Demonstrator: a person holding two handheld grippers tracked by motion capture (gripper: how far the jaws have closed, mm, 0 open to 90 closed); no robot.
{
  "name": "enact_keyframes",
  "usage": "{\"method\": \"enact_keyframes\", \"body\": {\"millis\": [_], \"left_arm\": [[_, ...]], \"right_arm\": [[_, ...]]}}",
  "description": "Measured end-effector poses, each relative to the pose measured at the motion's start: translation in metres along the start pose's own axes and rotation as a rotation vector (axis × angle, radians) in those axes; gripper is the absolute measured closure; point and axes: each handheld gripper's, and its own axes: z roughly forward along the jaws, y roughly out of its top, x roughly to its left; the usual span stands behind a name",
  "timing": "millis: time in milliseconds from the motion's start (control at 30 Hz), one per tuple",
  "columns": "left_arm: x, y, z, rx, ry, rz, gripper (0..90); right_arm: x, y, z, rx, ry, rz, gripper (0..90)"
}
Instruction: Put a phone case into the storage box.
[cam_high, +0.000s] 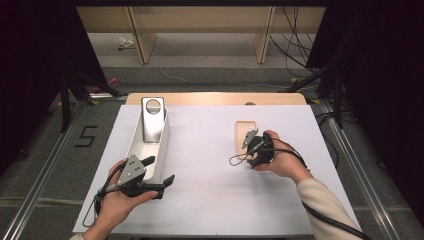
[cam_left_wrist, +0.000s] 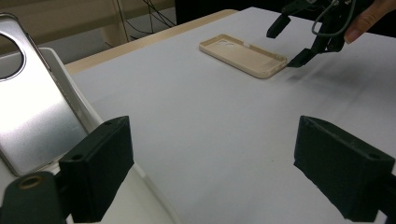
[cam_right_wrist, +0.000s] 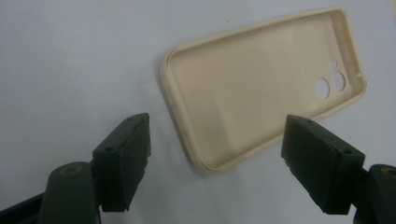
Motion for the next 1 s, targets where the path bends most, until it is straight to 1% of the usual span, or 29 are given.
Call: {"method": "enact_keyframes", "body": {"millis": [33, 133, 200, 300, 333, 433, 467, 533, 567, 667, 767, 833, 867, 900, 933, 967, 1000], "left_arm": [[0.000, 0.000, 0.000, 0.001, -0.001, 0.000, 11.6], [0.001, 0.000, 0.000, -0.002, -0.001, -0.002, 11.6], [0.001, 0.000, 0.000, -0.003, -0.001, -0.003, 11.6], [0.001, 0.000, 0.000, -0.001, -0.003, -0.002, 11.6], [0.001, 0.000, 0.000, -0.001, -0.003, -0.002, 11.6], [0.000, 0.000, 0.000, -0.002, -0.002, -0.003, 11.6], [0.000, 0.000, 0.000, -0.002, -0.002, -0.003, 11.6], [0.000, 0.000, 0.000, -0.002, -0.002, -0.002, 11.6], [0.000, 0.000, 0.000, -0.002, -0.001, -0.002, 11.6], [0.000, 0.000, 0.000, -0.002, -0.002, -0.001, 11.6], [0.000, 0.000, 0.000, -0.002, -0.002, -0.001, 11.6], [0.000, 0.000, 0.000, -0.003, -0.003, -0.001, 11.6], [0.000, 0.000, 0.000, -0.003, -0.004, -0.002, 11.7], [0.000, 0.000, 0.000, -0.003, -0.004, -0.001, 11.7], [-0.001, 0.000, 0.000, -0.004, -0.006, -0.001, 11.7], [-0.001, 0.000, 0.001, -0.004, -0.007, 0.000, 11.7], [-0.001, 0.001, 0.001, -0.003, -0.007, 0.001, 11.7]], "right_arm": [[0.000, 0.001, 0.001, 0.009, -0.002, -0.013, 25.1], [-0.001, 0.004, 0.003, 0.023, -0.001, -0.021, 25.3], [-0.002, 0.005, 0.005, 0.048, -0.001, -0.045, 25.5], [-0.002, 0.006, 0.007, 0.061, -0.002, -0.055, 25.8], [-0.003, 0.007, 0.008, 0.061, -0.001, -0.073, 25.8], [-0.001, 0.009, 0.011, 0.077, -0.001, -0.081, 26.3], [-0.001, 0.009, 0.012, 0.080, -0.003, -0.094, 26.3], [-0.001, 0.011, 0.013, 0.085, 0.000, -0.094, 26.9], [-0.001, 0.012, 0.014, 0.089, -0.006, -0.111, 26.9], [0.000, 0.015, 0.016, 0.106, -0.013, -0.129, 27.4], [0.000, 0.016, 0.018, 0.122, -0.011, -0.139, 27.1], [-0.001, 0.017, 0.019, 0.120, -0.009, -0.138, 27.1], [-0.001, 0.017, 0.019, 0.124, -0.013, -0.144, 28.1], [-0.001, 0.017, 0.019, 0.127, -0.007, -0.147, 29.1], [-0.002, 0.018, 0.020, 0.121, -0.005, -0.152, 29.6], [-0.001, 0.018, 0.019, 0.130, -0.004, -0.150, 30.3], [-0.002, 0.019, 0.019, 0.134, -0.002, -0.161, 31.4]]}}
